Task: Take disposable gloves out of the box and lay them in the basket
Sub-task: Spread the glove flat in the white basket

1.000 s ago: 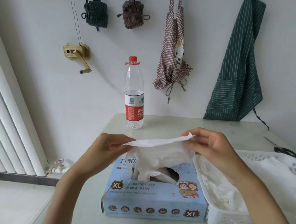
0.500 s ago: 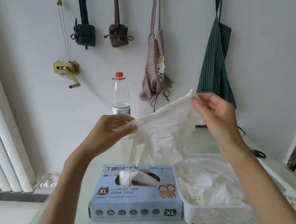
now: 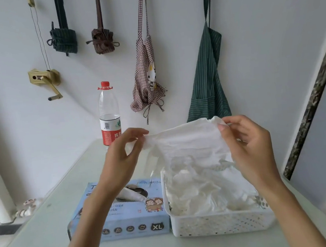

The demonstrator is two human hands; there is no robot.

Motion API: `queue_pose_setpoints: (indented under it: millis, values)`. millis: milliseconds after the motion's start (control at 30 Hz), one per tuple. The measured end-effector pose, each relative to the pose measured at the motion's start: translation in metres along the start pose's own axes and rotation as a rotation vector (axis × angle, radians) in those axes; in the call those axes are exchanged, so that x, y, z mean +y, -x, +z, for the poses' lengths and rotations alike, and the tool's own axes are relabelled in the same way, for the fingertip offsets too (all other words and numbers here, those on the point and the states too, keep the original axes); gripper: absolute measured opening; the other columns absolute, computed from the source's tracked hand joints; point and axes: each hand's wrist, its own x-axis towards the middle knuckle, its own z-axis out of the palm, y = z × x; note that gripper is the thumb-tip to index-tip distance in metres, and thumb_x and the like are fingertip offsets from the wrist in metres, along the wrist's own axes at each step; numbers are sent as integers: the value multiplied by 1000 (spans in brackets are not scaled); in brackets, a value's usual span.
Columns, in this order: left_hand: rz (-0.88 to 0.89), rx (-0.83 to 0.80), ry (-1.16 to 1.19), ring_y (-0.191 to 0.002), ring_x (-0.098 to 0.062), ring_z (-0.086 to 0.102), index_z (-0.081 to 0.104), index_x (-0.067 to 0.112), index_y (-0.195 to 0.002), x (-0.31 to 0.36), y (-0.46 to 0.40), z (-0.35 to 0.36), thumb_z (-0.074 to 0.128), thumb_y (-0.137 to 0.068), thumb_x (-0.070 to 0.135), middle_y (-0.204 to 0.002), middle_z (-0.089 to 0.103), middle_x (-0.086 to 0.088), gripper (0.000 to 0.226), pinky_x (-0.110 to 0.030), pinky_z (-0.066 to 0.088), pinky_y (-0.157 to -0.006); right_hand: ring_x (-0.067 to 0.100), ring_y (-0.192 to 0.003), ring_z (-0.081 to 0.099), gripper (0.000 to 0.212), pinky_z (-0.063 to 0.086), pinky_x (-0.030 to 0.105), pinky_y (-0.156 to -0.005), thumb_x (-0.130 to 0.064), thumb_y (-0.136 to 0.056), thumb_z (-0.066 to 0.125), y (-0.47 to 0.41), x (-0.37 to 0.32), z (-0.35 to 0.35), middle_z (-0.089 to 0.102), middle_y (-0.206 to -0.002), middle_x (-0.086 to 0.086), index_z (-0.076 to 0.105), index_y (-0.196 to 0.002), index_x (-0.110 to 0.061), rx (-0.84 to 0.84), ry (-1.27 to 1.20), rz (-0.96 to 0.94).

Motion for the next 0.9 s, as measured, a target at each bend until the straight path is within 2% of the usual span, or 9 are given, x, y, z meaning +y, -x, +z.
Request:
queue_pose_setpoints:
  millis: [100, 167, 267, 333, 400, 467, 567, 733, 900]
  values:
    - [16, 56, -45, -98, -1, 60, 65, 28, -105, 7, -3, 4, 55, -94, 17, -97, 67, 17, 18, -16, 44, -84, 3, -63, 58, 6, 45, 12, -58, -23, -90, 62, 1, -8, -9, 69, -78, 0, 66, -90, -19, -50, -72, 7]
    - [8, 15, -124, -92, 1, 60, 65, 30, -100, 4, -10, 11, 57, -92, 18, -93, 66, 23, 17, -17, 44, -81, 4, -57, 54, 8, 42, 12, -55, -23, -90, 62, -2, 1, -16, 68, -74, 7, 67, -90, -16, -38, -92, 76]
    - [-45, -186, -276, -85, 1, 61, 67, 33, -96, -13, -20, 41, 59, -91, 21, -84, 64, 26, 15, -24, 48, -79, 7, -60, 57, 6, 44, 16, -58, -22, -90, 63, -4, 45, -25, 69, -70, 8, 68, -88, -18, -29, -45, 277]
    - [-89, -331, -351, -88, -7, 64, 67, 32, -98, -29, -22, 66, 59, -91, 21, -85, 63, 21, 15, -29, 49, -80, 5, -56, 55, 4, 44, 18, -57, -18, -90, 64, -2, 82, -27, 67, -66, 3, 68, -89, -16, -16, 70, 405]
    - [-116, -424, -398, -93, -12, 64, 67, 30, -102, -42, -23, 89, 57, -91, 22, -89, 64, 15, 16, -27, 47, -80, 16, -64, 60, 9, 47, 30, -65, -16, -90, 64, 1, 113, -28, 66, -65, 3, 67, -92, -8, -19, 202, 480]
    - [-103, -469, -445, -98, -14, 62, 65, 29, -105, -51, -24, 107, 55, -93, 24, -98, 68, 12, 17, -26, 43, -79, 26, -73, 64, 8, 49, 38, -73, -16, -90, 62, 5, 131, -29, 64, -62, -2, 65, -89, -9, -35, 374, 487]
    - [-36, -472, -538, -102, -14, 62, 64, 30, -108, -57, -25, 125, 51, -95, 26, -106, 69, 11, 19, -26, 40, -78, 31, -79, 64, 10, 46, 35, -70, -19, -92, 60, 7, 142, -30, 67, -69, 3, 65, -96, -12, -52, 586, 435]
    - [70, -499, -626, -110, -13, 56, 59, 31, -119, -59, -22, 137, 56, -93, 28, -117, 64, 12, 26, -26, 36, -85, 33, -95, 63, 21, 41, 31, -67, -23, -94, 57, 3, 153, -29, 70, -102, 8, 61, -114, -17, -138, 887, 408]
    - [128, -488, -577, -122, -12, 47, 53, 29, -129, -48, -14, 124, 42, -100, 36, -134, 53, 10, 32, -30, 37, -98, 24, -103, 60, 36, 48, 33, -75, -17, -89, 65, 1, 147, -31, 64, -111, 2, 57, -124, -19, -265, 973, 360]
